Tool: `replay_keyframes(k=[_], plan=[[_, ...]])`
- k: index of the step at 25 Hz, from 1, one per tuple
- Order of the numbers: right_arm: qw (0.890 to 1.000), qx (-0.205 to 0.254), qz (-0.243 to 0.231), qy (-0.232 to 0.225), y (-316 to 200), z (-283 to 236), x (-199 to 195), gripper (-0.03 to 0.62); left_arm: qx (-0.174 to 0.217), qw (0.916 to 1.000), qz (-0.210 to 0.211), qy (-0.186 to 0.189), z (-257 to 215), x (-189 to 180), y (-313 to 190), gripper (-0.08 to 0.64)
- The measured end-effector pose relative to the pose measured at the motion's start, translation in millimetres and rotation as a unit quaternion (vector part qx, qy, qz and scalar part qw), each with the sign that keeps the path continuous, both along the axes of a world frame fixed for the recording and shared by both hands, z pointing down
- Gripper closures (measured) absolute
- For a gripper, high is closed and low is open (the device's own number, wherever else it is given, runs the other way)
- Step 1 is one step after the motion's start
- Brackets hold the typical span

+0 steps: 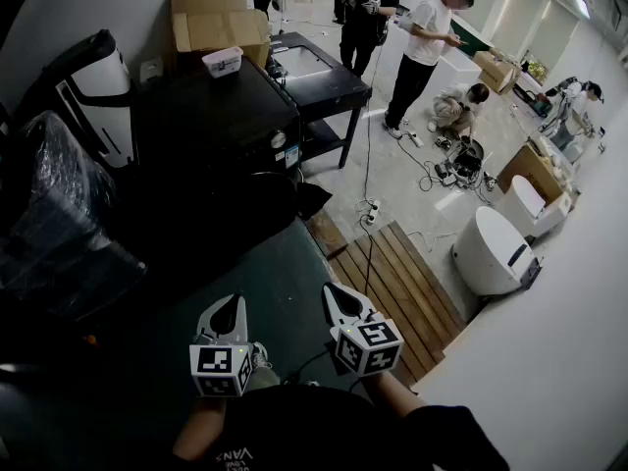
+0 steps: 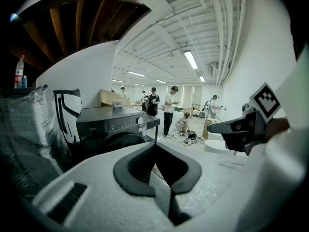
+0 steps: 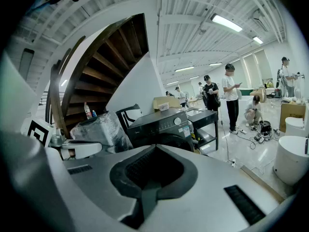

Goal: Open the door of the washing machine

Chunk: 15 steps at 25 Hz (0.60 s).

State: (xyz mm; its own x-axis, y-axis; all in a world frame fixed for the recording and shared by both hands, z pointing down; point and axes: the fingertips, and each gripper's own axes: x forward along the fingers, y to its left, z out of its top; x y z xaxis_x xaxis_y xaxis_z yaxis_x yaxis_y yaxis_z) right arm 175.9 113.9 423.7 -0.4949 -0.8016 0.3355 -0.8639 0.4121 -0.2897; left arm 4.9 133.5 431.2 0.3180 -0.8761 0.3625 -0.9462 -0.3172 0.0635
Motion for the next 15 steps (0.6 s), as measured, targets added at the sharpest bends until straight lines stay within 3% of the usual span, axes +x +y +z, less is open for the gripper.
replay_keyframes(k=[8, 9, 11, 14, 15], plan=[[1.0, 0.006, 0.018, 0.002, -35.5, 1.0, -25.3, 0.589, 0.025, 0.999, 0.03, -0.02, -2.5, -18.9, -38.6, 0.54], [1.0, 0.007, 0.017, 0.008, -40.3, 1.6, -30.5, 0.578, 0.029, 0.9986, 0.037, -0.023, -3.7, -21.6, -44.8, 0.538], [1.0, 0.007, 0.012, 0.025, -49.3, 4.1, -40.9, 0.471, 0.031, 0.9978, 0.051, -0.028, -4.3, -26.7, -57.0, 0.535], [0.999, 0.011, 0.013, 0.05, -63.8, 6.5, -55.1, 0.453, 0.024, 0.996, 0.081, -0.028, 2.9, -34.5, -75.3, 0.419], [0.998, 0.01, 0.015, 0.053, -68.3, 7.7, -59.9, 0.444, 0.022, 0.9953, 0.09, -0.03, 6.4, -37.9, -81.4, 0.411]])
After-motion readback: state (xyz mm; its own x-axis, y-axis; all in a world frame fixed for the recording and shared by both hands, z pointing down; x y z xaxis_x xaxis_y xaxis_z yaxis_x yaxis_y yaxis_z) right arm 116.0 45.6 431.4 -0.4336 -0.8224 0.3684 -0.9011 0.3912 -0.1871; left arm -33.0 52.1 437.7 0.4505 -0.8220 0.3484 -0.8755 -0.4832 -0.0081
